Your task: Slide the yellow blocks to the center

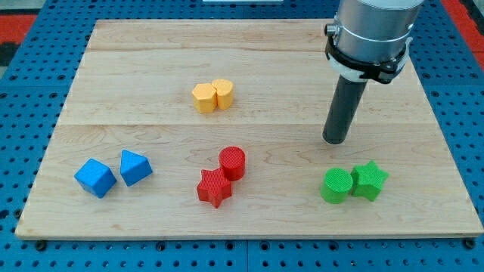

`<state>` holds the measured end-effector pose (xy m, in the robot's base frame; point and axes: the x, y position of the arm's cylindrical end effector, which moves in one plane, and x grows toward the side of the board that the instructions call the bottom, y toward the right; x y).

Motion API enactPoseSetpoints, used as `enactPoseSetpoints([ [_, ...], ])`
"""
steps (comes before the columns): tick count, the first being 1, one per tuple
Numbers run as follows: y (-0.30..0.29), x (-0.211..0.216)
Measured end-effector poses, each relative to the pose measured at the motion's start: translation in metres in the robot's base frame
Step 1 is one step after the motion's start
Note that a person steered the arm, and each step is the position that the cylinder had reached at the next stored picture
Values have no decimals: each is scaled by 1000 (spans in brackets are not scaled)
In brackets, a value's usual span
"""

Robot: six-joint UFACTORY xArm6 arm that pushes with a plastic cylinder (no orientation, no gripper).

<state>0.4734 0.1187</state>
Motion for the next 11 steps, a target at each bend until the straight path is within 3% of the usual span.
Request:
enactPoseSetpoints([
  [2, -185, -19],
  [4, -191, -56],
  [5, -254, -64],
  [6, -244, -76],
  [8, -166, -52],
  [10, -142, -87],
  [11, -169, 0],
])
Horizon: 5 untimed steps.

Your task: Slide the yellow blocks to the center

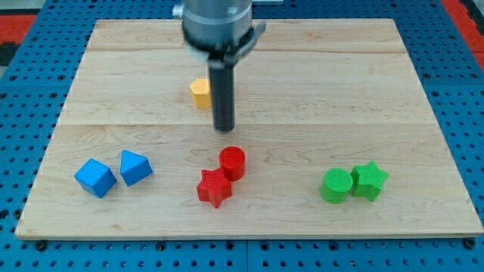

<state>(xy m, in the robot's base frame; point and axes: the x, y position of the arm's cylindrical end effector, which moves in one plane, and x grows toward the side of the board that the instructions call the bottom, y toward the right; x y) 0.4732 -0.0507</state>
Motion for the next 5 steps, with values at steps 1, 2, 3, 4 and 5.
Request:
enactPoseSetpoints([
  [1, -61, -26],
  [2, -52, -60],
  [3, -4, -87],
  [4, 30, -89],
  [5, 18, -76],
])
